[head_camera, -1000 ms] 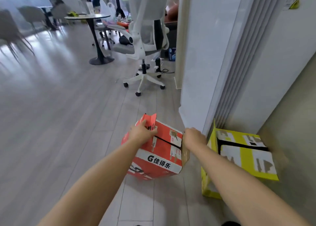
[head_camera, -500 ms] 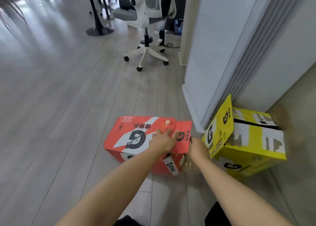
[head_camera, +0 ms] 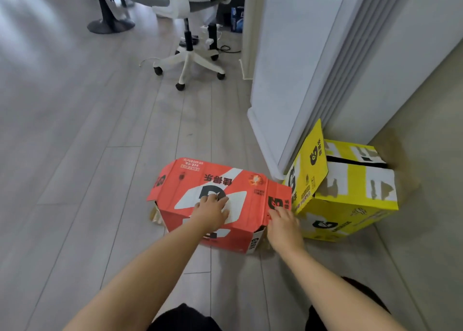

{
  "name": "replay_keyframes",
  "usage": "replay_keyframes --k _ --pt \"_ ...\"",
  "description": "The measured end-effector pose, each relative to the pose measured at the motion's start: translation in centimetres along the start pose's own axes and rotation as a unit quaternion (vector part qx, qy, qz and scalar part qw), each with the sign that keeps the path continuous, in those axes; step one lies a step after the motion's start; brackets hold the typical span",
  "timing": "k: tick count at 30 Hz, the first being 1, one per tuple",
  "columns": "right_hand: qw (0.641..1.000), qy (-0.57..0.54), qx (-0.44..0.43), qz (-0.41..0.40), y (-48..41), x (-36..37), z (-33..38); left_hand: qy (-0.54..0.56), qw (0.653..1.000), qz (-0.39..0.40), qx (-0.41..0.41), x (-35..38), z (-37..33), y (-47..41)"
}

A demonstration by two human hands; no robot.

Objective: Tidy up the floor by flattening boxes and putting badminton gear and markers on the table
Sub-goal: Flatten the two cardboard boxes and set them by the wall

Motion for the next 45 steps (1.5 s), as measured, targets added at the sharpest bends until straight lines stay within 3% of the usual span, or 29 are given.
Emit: replay_keyframes --k 4,8,15,20,24,27,34,39,41,45 --pt "0.99 0.061 -0.129 -0.006 -0.4 3.4 7.4 0.028 0.99 -0.135 -0.009 -0.6 4.5 2.5" --pt "0.976 0.088 -0.198 0.028 -0.9 8.6 13.0 0.047 0.958 -0.283 -0.019 -0.5 9.7 5.9" --pt "0.971 0.14 -0.192 -0.011 -5.2 11.8 15.6 0.142 0.936 -0.306 -0.104 2.7 17.7 7.0" --pt "0.968 0.165 -0.185 -0.036 -9.3 11.3 15.0 0.351 0.873 -0.286 -0.179 3.5 22.3 2.6" --pt "0.967 0.169 -0.178 -0.062 -11.2 11.4 14.4 0.412 0.864 -0.262 -0.12 3.3 23.6 -2.1" --pt "0.965 0.168 -0.184 -0.081 -12.1 11.5 14.1 0.381 0.88 -0.275 -0.067 2.5 24.5 -4.0" --pt "0.96 0.146 -0.211 -0.112 -12.0 11.3 14.3 0.138 0.946 -0.293 0.029 -1.4 25.3 -5.0" --pt "0.949 0.149 -0.244 -0.128 -12.6 10.9 14.6 -0.056 0.926 -0.341 0.151 -3.2 22.8 -3.2" --pt "0.948 0.143 -0.249 -0.135 -12.9 10.7 15.1 -0.057 0.918 -0.359 0.157 -3.1 22.5 -1.8" --pt "0.942 0.134 -0.276 -0.139 -12.1 11.3 17.4 0.015 0.932 -0.357 0.07 -1.9 24.1 1.5"
Point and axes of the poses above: each hand's wrist, its own y-axis away from the middle knuckle, its own x-axis out of the palm, z = x × y, the point moved 9 cm from there along -y, towards the middle knuckle
